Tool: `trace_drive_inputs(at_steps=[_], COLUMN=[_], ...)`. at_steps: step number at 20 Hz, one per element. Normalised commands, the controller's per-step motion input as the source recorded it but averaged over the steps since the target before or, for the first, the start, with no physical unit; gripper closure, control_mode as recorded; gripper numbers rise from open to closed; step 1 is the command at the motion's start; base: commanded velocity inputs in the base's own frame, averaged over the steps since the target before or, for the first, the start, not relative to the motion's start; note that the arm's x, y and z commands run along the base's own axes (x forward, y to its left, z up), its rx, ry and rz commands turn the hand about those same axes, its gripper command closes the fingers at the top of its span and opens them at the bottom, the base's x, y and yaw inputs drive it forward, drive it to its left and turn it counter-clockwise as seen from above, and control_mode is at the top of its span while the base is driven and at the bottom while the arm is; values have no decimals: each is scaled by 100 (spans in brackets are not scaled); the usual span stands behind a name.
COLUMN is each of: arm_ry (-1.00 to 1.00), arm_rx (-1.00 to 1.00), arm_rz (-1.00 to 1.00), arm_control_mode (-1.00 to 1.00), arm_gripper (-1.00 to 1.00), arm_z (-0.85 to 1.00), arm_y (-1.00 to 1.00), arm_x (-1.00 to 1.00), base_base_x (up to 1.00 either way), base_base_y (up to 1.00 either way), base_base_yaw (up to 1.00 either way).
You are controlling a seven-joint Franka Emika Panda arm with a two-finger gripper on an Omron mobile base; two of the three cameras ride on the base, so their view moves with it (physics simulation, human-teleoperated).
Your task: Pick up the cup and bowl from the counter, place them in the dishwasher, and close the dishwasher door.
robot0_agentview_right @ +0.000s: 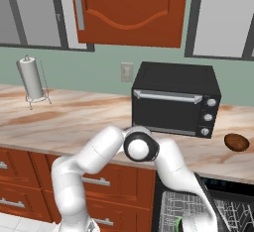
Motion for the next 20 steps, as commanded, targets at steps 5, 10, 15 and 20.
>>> trace_drive_inputs(at_steps=[5,10,15,20], arm_ry=[-5,0,2,11], arm_rx=[-24,-19,16,33], arm_rz=[18,14,1,-4], arm_control_mode=[-100,-100,-100,-100], arm_gripper=[-100,-100,-100,-100], arm_z=[42,44,64,47], arm_y=[0,0,-4,-21], arm_x=[0,0,0,0], base_base_x=[0,0,0,0], base_base_y=[0,0,0,0], base_base_yaw=[0,0,0,0])
